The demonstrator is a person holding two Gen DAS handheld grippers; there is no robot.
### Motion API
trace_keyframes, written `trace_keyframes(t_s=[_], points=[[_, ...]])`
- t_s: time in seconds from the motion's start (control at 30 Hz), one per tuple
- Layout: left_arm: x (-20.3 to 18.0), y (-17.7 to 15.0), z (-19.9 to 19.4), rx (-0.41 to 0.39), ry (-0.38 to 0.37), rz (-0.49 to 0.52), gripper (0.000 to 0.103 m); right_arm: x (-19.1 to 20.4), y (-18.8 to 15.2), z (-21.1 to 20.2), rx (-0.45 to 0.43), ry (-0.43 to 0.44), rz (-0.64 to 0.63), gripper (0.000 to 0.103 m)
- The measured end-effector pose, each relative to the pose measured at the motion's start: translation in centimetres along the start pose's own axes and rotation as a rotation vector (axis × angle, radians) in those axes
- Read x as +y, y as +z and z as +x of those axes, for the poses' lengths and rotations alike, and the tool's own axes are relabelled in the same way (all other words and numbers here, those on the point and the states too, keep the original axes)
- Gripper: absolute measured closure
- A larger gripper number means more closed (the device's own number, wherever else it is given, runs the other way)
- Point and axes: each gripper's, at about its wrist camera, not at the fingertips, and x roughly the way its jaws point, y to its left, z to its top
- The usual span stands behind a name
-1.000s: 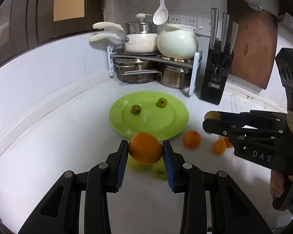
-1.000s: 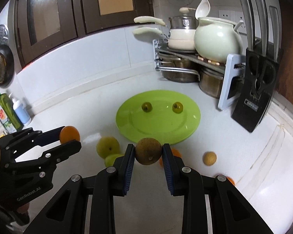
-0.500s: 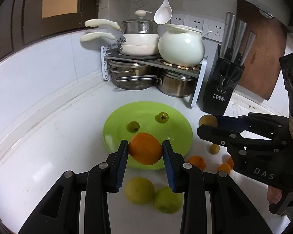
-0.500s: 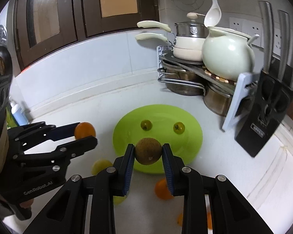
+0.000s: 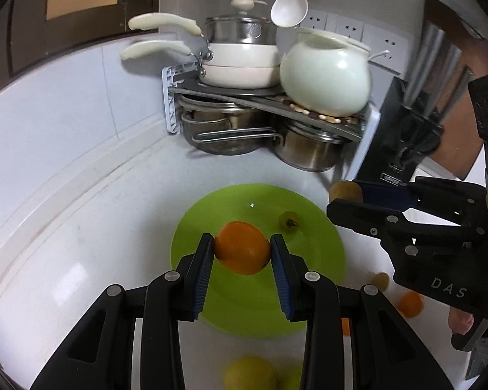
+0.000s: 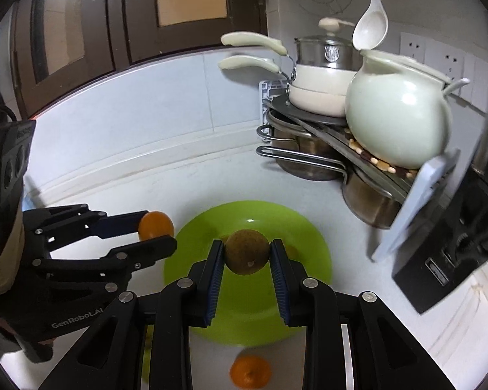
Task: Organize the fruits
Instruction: 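Carry the orange and brown fruit over the green plate and release them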
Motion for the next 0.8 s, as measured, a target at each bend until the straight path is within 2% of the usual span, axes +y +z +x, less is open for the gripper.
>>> trace_keyframes(t_s=[0.3, 0.8], points=[[1.6, 2.3, 4.6, 0.053, 0.002, 0.038, 0.068, -1.2, 1.8, 5.0, 0.081, 0.013, 0.017, 0.073], [2.5, 2.9, 8.9, 0.114, -0.006, 0.061, 0.068, -2.2, 2.3, 9.7, 0.168, 0.015, 0.008, 0.073]])
